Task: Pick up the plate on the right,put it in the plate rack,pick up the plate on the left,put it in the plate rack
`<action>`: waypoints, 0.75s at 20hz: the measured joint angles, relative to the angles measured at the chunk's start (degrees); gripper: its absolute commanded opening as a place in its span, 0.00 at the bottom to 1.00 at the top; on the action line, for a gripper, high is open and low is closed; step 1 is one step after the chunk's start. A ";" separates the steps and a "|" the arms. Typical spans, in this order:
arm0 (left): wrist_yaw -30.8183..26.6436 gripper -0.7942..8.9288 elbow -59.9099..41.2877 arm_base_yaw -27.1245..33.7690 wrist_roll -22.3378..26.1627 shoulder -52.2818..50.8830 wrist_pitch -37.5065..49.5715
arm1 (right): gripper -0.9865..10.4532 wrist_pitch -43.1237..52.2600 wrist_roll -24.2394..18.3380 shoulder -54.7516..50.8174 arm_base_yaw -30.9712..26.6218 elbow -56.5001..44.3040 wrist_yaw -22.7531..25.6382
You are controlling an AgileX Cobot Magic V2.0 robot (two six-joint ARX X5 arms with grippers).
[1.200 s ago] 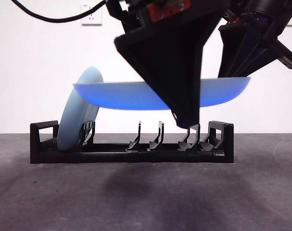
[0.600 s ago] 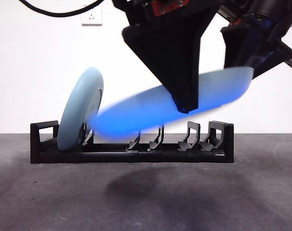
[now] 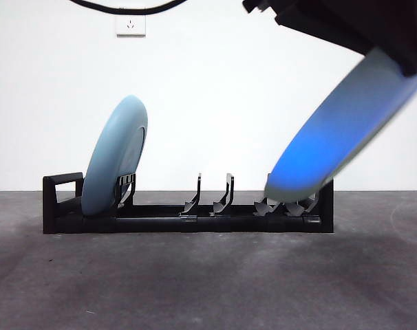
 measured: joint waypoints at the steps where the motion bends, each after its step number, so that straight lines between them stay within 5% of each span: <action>1: 1.64 0.07 0.00 1.66 -2.03 0.00 1.66 | 0.28 -0.02 0.02 -0.50 -0.68 0.00 0.98; 7: 11.80 0.07 0.00 14.38 -13.81 -0.07 13.44 | 0.28 -1.40 0.02 -0.72 -4.63 -0.02 2.01; 15: 24.02 0.07 -0.02 29.51 -21.94 -1.84 24.13 | 0.28 -1.55 0.02 -0.72 -7.56 -0.02 1.99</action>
